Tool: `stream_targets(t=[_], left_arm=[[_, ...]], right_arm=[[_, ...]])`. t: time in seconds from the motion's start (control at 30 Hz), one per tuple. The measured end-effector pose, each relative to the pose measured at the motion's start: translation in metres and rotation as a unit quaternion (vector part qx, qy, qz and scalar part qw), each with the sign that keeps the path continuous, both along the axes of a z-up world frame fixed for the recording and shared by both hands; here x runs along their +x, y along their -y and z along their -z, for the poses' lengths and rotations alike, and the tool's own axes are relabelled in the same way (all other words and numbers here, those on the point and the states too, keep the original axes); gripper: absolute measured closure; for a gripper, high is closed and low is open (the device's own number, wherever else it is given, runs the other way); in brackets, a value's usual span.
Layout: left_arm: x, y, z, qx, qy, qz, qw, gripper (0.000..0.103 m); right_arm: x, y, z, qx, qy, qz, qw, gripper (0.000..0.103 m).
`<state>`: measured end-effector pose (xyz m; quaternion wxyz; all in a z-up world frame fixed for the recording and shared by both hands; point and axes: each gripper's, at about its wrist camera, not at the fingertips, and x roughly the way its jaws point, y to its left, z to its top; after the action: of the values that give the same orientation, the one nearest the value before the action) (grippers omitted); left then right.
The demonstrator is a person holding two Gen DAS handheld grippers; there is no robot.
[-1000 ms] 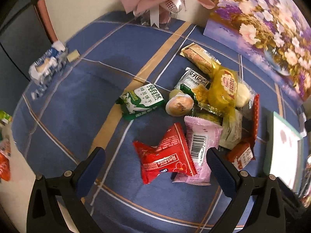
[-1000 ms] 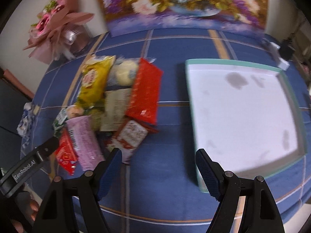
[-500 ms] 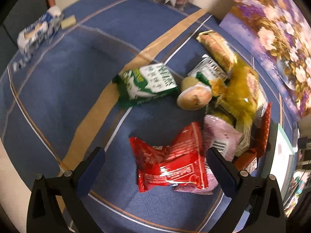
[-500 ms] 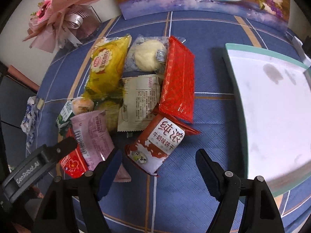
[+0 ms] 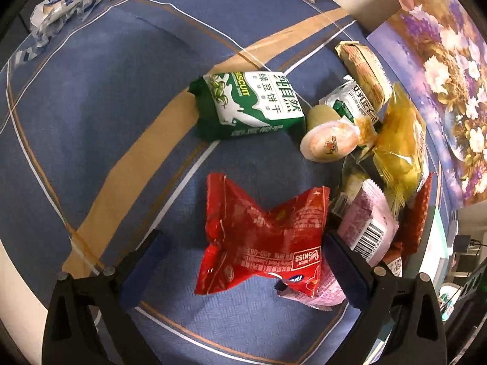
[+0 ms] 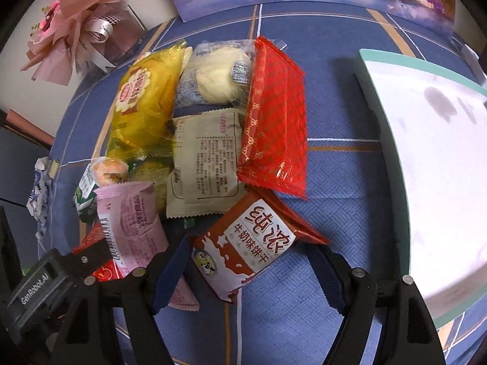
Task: Organize snacks
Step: 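Move both tools down toward the snack pile, then grasp the red snack bag with the left tool while the right tool grasps the milk biscuit packet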
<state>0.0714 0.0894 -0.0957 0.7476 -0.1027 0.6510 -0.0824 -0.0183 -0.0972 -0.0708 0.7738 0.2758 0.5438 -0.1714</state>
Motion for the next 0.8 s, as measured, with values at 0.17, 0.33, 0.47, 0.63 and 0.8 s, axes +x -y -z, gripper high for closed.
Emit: stream_targets(t=[0.17,0.33,0.47,0.63,0.8], left_arm=[[0.002,0.012,-0.007,0.016,0.011,0.017,0.9997,0.011],[0.004,0.016,-0.011,0.020,0.016,0.017,0.9995,0.024],[0.006,0.024,-0.008,0.026,0.019,0.020,0.9993,0.027],[0.004,0.028,-0.011,0.033,0.020,0.024,0.9989,0.027],[0.003,0.033,-0.010,0.036,0.022,0.025,0.9988,0.027]], right_arm=[[0.003,0.002,0.000,0.004,0.002,0.007,1.000,0.021],[0.002,0.010,0.000,0.021,0.010,0.024,0.999,0.021],[0.002,0.015,0.001,0.020,0.012,0.036,0.999,0.021],[0.012,0.004,0.003,-0.023,-0.010,0.013,1.000,0.022],[0.018,-0.006,0.004,-0.061,-0.026,-0.023,0.998,0.023]])
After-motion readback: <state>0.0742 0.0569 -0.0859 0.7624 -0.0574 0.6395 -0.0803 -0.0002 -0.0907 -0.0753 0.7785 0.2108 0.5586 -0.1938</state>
